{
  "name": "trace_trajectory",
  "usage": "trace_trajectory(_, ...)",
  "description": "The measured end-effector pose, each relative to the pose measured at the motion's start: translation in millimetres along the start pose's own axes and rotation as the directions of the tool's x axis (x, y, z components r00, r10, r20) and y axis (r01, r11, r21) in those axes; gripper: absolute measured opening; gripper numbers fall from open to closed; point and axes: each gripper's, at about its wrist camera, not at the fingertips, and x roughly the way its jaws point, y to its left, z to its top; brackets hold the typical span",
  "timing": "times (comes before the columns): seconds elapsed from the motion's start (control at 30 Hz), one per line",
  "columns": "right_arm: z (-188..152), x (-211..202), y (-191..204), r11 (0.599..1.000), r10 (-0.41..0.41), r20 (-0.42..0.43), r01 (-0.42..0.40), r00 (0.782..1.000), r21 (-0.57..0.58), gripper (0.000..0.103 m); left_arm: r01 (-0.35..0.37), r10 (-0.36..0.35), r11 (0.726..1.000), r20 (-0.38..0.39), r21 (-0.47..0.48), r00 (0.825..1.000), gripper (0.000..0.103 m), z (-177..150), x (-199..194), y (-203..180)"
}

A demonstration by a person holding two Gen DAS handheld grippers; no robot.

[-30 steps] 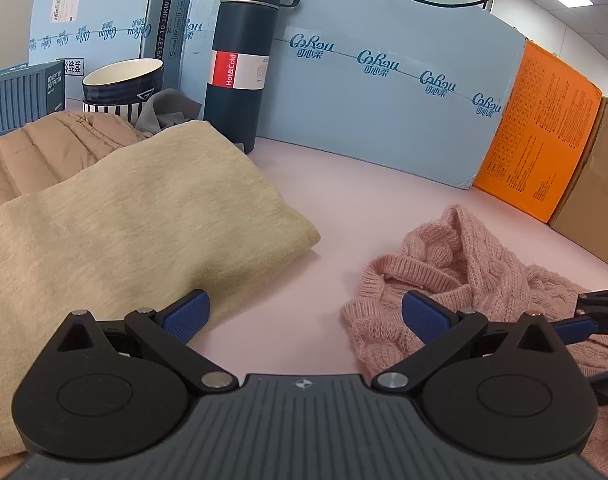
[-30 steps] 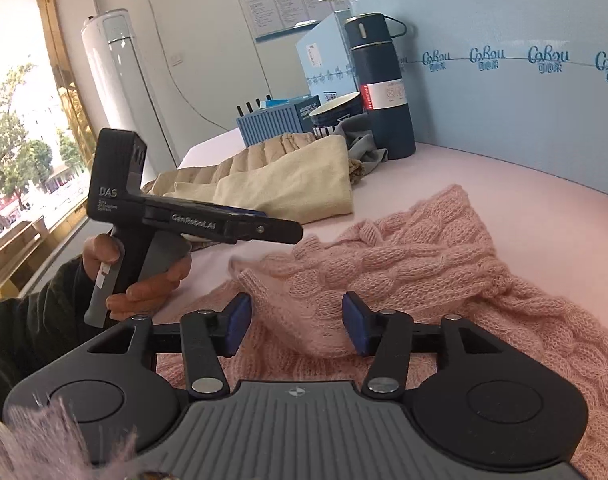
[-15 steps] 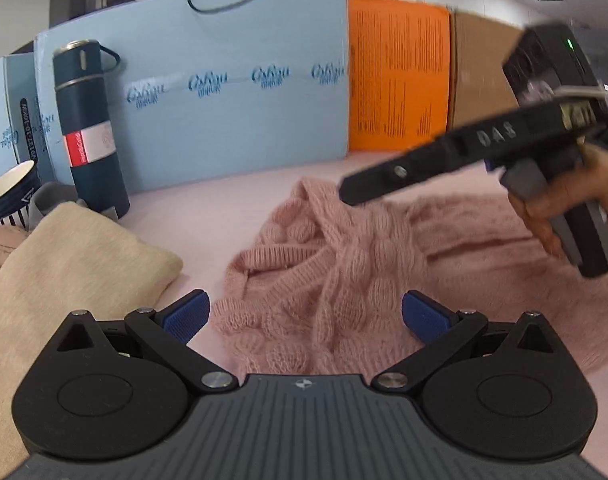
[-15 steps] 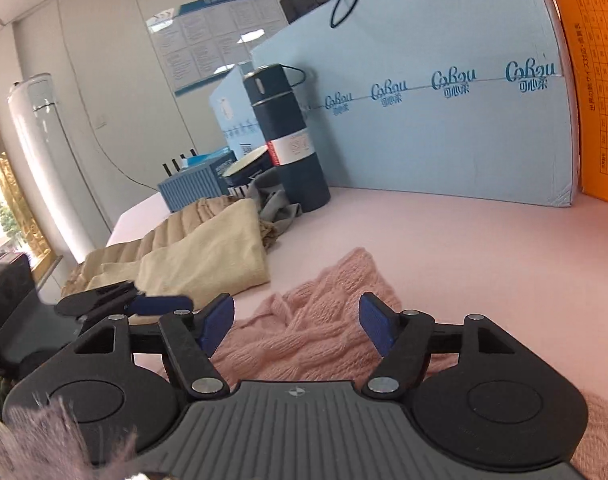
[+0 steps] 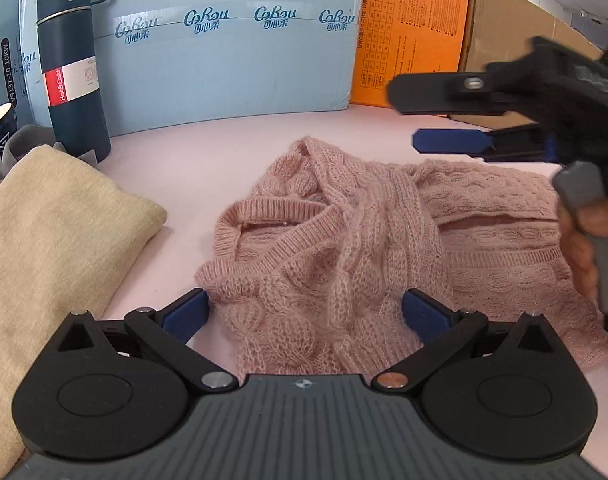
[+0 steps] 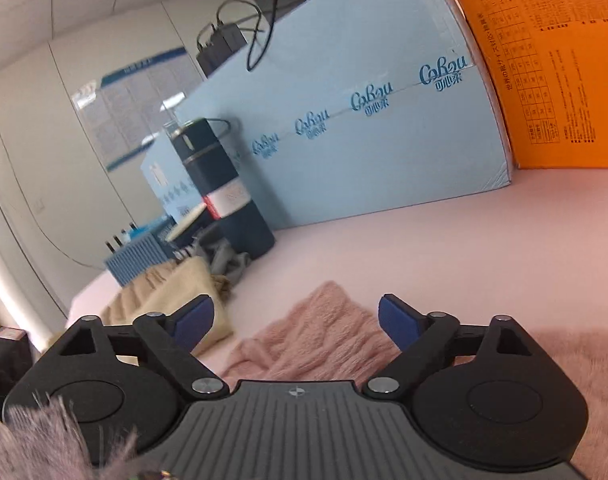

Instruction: Fold clothes

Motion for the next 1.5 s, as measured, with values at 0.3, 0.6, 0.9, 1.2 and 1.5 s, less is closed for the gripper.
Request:
trace_trajectory(0.3, -41.7, -12.3, 22.1, 0.987, 0.147, -0.015, -0.145, 0.989, 0.067, 0.102, -0.025, 0.025, 1.0, 0.007, 0.011, 1.0, 0.103, -2.1, -3.4, -5.1)
trace_trajectory(0.6, -47.1, 2.4, 17.2, 0.991, 0.078, -0.112, -0.065, 0.991, 0.115, 0.103, -0.061, 0.06, 0.997, 0.02, 0.041, 0.998, 0.103, -3.5, -4.3, -10.0)
trace_trajectory(0.9, -45.6, 3.0, 9.9, 0.979, 0.155, -0.118, -0.136, 0.981, 0.153, 0.103, -0.084, 0.077, 0.991, 0.075, 0.101, 0.994, 0.103, -4.4, -12.8, -21.1)
trace_trajectory(1.2, -47.1, -3.5, 12.7, 0.982, 0.141, -0.084, -0.128, 0.986, 0.142, 0.103, -0.087, 0.083, 0.993, 0.047, 0.081, 0.995, 0.103, -2.9, -8.0, -17.5)
trace_trajectory(1.5, -48.3, -15.6, 26.7, 0.981, 0.189, -0.036, -0.187, 0.981, 0.057, 0.103, -0.094, 0.093, 0.993, 0.027, 0.064, 0.995, 0.103, -1.9, -3.8, -17.5)
